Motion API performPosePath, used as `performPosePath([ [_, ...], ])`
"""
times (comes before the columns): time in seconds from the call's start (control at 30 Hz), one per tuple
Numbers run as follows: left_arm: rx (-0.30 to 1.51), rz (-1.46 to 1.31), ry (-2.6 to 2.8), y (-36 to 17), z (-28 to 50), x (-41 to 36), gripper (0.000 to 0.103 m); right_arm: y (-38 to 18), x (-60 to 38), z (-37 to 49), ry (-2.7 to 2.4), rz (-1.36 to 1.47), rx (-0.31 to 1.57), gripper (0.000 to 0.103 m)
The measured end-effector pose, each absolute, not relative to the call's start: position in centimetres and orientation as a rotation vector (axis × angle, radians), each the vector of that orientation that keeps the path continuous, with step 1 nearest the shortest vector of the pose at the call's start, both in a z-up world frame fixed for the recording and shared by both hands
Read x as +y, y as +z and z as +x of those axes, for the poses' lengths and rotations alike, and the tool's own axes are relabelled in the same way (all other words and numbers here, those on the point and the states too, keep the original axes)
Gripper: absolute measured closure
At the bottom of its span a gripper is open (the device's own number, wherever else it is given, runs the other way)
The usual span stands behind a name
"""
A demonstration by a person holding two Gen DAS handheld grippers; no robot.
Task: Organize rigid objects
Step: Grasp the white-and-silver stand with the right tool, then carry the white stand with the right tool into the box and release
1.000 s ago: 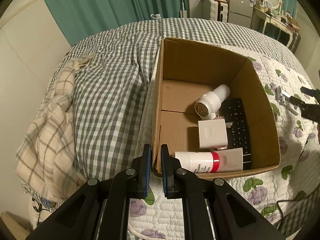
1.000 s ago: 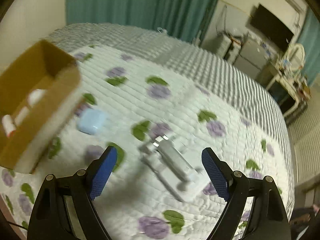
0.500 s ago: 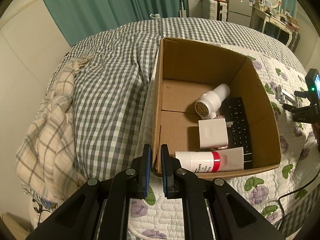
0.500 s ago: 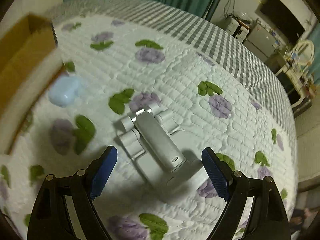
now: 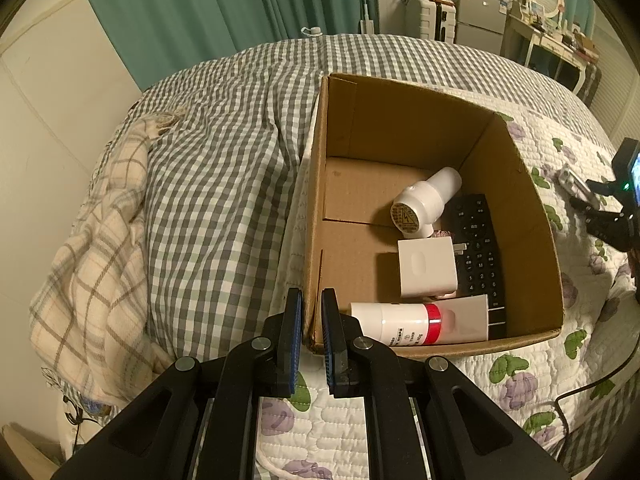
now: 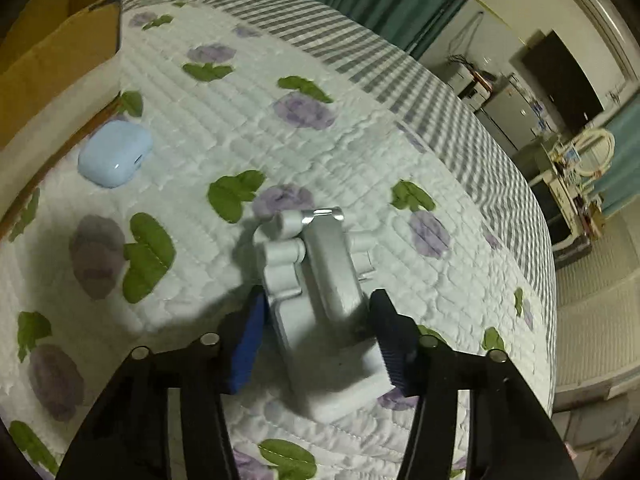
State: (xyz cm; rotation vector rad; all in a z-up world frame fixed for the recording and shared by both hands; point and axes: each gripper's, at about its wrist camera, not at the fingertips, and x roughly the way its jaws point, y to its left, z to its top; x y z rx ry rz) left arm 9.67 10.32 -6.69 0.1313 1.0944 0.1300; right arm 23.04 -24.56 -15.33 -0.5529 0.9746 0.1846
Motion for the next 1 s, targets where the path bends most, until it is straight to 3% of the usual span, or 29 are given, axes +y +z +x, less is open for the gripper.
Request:
performPosePath([
  [0.33, 1.102, 0.118, 0.128, -6.6, 9.8, 10.4, 0.094, -10.0, -27.2, 21.6, 0.125, -0.342, 0.908, 0.066],
  [0.4, 1.102, 0.121, 0.127, -6.6, 9.8, 10.4, 0.094, -9.0, -26.5, 21.2, 0.150, -0.350, 0.912, 0.090],
  [0.7, 1.104, 0.104, 0.113, -6.5, 9.7, 10.7, 0.094, -7.9, -24.0, 19.2, 0.199, -0.360, 0.951, 0.090],
  [1.0, 1.102, 0.086, 0.101, -6.4, 9.6, 10.9, 0.094, 0.8, -16.3, 16.7, 0.365, -0.392, 0.790, 0.090],
])
